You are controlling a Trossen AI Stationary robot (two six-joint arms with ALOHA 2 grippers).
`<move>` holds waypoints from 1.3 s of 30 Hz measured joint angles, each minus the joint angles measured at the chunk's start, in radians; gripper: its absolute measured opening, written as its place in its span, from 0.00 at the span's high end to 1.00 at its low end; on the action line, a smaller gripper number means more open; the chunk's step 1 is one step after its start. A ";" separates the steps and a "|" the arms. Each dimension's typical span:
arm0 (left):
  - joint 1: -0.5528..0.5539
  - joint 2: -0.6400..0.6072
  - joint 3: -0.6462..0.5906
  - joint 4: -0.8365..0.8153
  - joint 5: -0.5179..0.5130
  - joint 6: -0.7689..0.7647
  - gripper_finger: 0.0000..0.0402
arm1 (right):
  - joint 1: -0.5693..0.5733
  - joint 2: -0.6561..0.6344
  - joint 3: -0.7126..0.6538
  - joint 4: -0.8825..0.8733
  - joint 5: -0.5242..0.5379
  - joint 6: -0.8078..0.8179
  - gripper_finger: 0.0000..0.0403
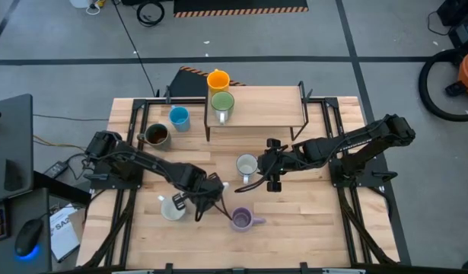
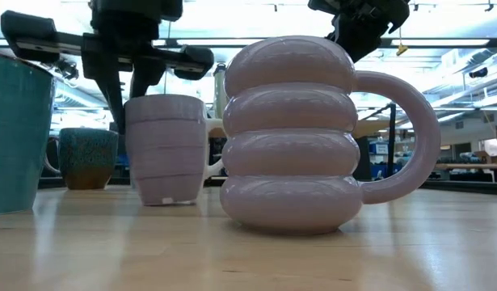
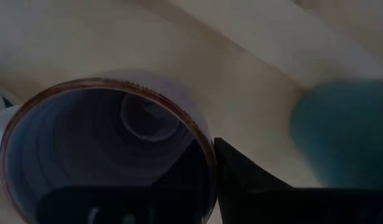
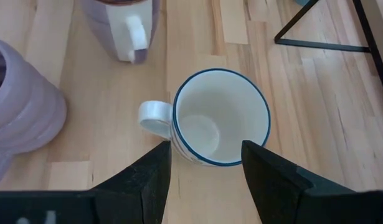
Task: Place coffee mugs
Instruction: Put the top purple mug on the shelf
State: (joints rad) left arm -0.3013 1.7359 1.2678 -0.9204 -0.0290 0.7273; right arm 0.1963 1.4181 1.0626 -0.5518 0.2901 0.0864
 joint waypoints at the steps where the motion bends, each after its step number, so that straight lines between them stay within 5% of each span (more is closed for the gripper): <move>1: 0.006 0.000 0.000 0.005 0.009 -0.025 0.94 | 0.000 0.000 0.000 0.000 0.000 0.000 0.50; 12: 0.103 0.000 0.077 -0.011 0.143 -0.330 0.94 | 0.000 -0.005 0.000 -0.003 0.001 0.015 0.50; 28: 0.247 0.011 0.104 -0.024 0.167 -0.734 0.94 | -0.001 -0.008 0.000 0.032 0.004 0.026 0.50; 39: 0.271 0.072 0.106 -0.063 0.166 -0.778 0.93 | -0.001 -0.008 0.000 0.066 0.004 0.016 0.50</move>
State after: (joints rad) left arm -0.0299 1.8084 1.3735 -0.9832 0.1374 -0.0508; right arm 0.1951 1.4097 1.0626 -0.4863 0.2943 0.1028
